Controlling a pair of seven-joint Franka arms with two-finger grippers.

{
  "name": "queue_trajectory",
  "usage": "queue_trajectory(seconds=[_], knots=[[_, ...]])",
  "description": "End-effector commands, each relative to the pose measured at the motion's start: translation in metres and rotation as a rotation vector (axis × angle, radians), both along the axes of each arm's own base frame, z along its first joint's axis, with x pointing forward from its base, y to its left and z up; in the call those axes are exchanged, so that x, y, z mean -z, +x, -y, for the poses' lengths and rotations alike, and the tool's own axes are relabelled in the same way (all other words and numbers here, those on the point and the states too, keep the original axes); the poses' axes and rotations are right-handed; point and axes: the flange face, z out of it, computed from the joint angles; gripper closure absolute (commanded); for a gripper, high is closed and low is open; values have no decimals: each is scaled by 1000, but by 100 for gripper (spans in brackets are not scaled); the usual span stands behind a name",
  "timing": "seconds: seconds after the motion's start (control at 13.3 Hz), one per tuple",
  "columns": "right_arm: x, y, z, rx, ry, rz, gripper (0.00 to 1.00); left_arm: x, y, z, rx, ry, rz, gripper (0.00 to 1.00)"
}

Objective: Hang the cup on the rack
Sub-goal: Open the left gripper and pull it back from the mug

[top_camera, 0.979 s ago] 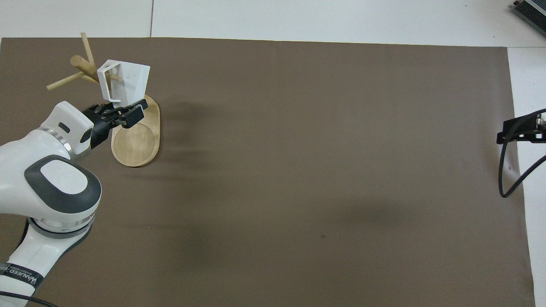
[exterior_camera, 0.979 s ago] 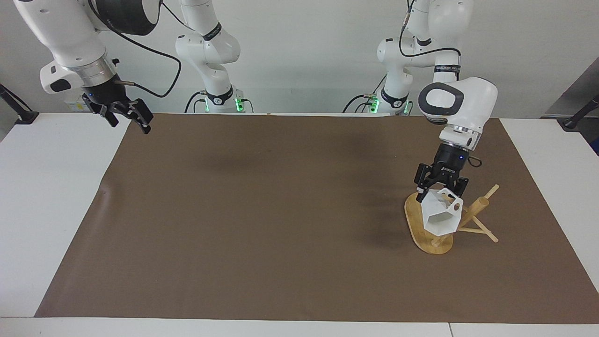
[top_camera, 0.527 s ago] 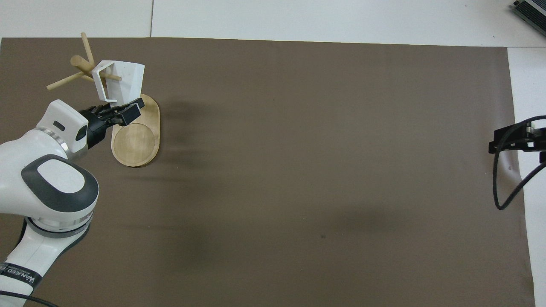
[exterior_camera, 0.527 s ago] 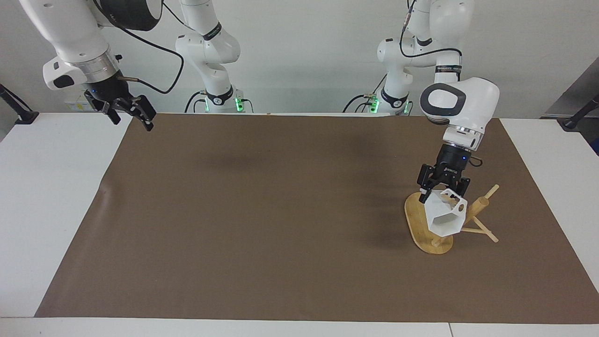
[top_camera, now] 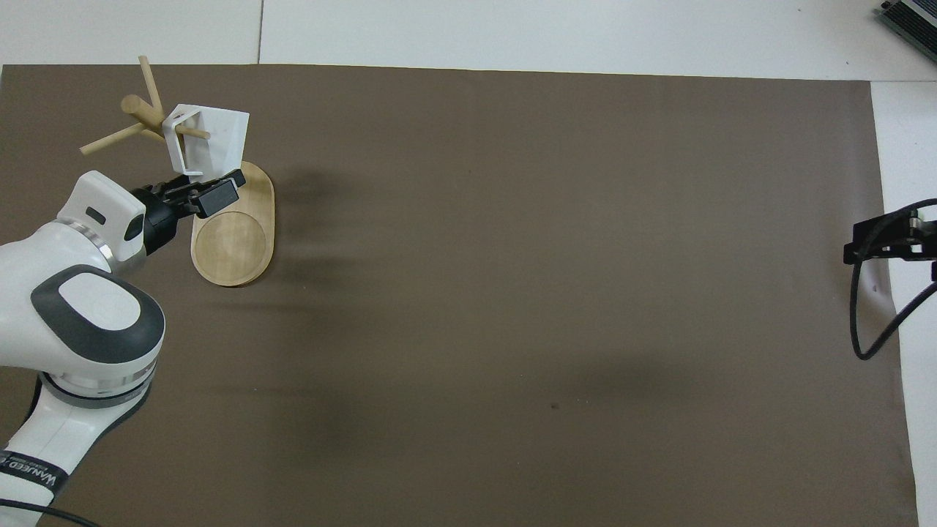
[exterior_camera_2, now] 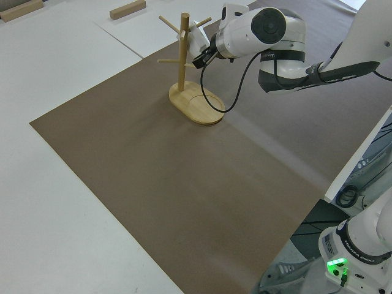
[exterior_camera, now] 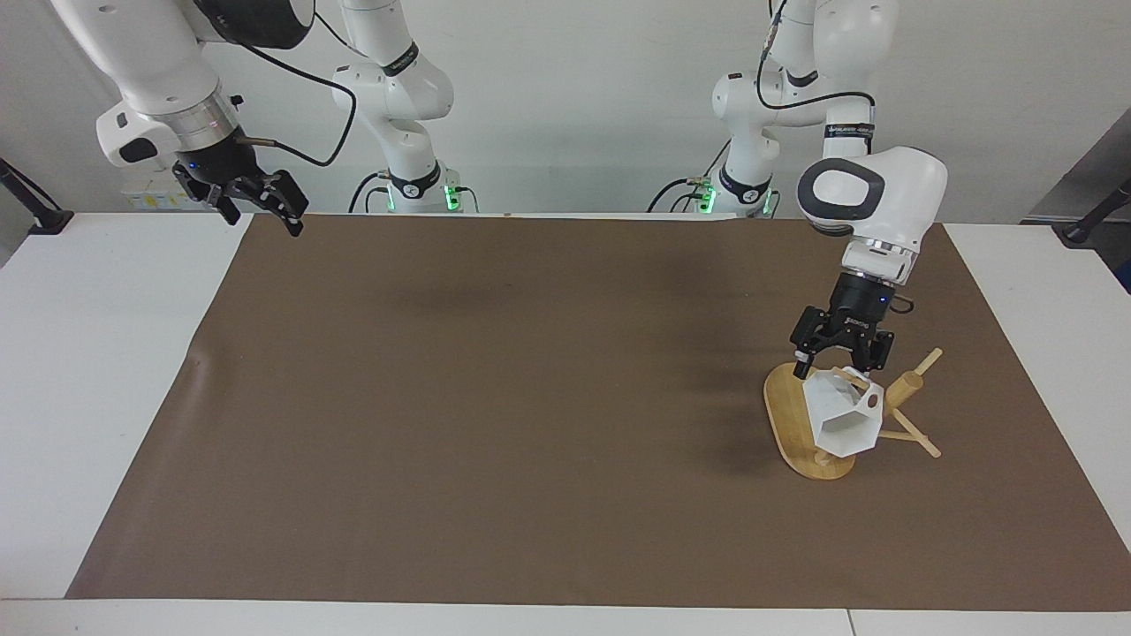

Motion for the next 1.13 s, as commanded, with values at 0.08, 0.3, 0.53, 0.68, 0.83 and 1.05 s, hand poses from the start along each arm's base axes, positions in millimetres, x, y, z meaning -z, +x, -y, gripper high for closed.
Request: queue_trajectory(seconds=[0.08,0.3,0.53,0.68,0.83,1.05], knots=[[-4,1,23,-31,1,37,0,-6,0,-15,1,0,-2,0],[-7,-1,18,-29,3,43,0,-15,0,-41,88,33,-41,0],[-7,0,17,-26,12,45,0,-24,-4,-66,160,83,-82,0],[-5,-2,16,-32,14,33,0,-33,-11,-80,209,128,-109,0],[-6,-2,11,-41,17,33,0,-39,-15,-91,242,176,-136,0],[-5,-2,11,-43,17,31,0,-69,-12,-87,262,254,-218,0]])
